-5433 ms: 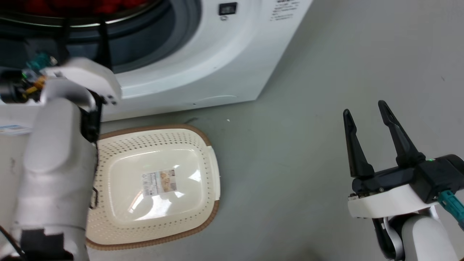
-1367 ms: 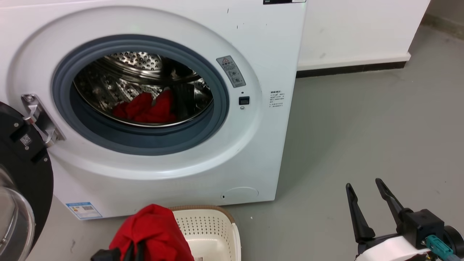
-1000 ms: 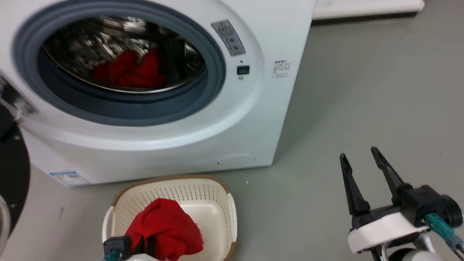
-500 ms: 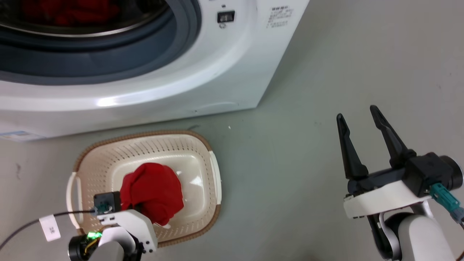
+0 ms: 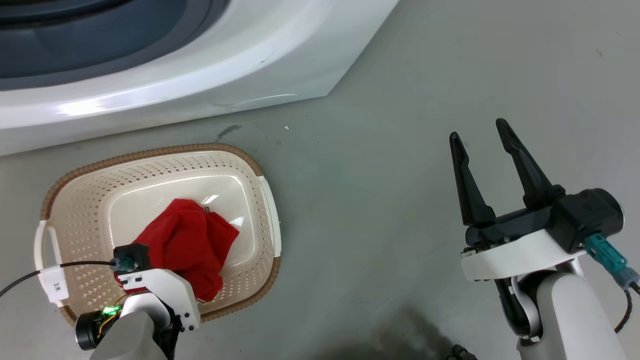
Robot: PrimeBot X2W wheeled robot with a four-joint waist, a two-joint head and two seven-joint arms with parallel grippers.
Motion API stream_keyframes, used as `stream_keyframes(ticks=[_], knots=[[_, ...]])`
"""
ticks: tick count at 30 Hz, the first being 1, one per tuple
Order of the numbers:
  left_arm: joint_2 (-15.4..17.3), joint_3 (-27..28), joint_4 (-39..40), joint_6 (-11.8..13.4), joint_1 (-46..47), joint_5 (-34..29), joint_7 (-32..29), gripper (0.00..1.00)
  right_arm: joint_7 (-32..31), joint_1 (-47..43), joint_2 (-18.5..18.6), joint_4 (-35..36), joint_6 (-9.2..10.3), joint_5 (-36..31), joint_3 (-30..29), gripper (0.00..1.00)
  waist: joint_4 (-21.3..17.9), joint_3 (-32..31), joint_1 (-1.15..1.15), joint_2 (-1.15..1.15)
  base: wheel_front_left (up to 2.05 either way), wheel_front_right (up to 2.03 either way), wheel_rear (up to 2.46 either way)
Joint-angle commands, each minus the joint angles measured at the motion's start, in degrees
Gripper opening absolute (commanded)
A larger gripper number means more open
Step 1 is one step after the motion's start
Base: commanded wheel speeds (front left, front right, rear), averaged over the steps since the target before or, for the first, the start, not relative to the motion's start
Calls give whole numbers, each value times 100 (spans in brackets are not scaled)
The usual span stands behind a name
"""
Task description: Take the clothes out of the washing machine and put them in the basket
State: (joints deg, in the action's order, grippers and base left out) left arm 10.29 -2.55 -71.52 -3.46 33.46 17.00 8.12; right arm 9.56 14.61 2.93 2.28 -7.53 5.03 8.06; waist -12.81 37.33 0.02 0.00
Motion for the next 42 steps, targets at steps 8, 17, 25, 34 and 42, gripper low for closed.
stream_keyframes(ticks=[8,17,25,34,42], knots=[[-53,-17,-158,36,104,75,-102,100,116,132,-11,-215,7,35,-44,100,19,-98,-2,0,0,0,0],[-246,-6,-192,-65,-301,215,404,100,85,-222,-9,-398,8,-130,-154,100,328,-1213,-2,0,0,0,0],[-289,8,401,-21,-741,177,710,100,-126,-826,-9,-315,7,-294,-323,100,649,-2227,-2,0,0,0,0],[-376,212,2687,196,-1793,-281,707,100,-389,-1458,-9,-73,7,-344,-456,100,887,-3026,-2,0,0,0,0],[-465,262,4013,255,-2145,-684,708,100,-523,-1686,-11,167,7,-310,-454,100,985,-3229,-2,0,0,0,0]])
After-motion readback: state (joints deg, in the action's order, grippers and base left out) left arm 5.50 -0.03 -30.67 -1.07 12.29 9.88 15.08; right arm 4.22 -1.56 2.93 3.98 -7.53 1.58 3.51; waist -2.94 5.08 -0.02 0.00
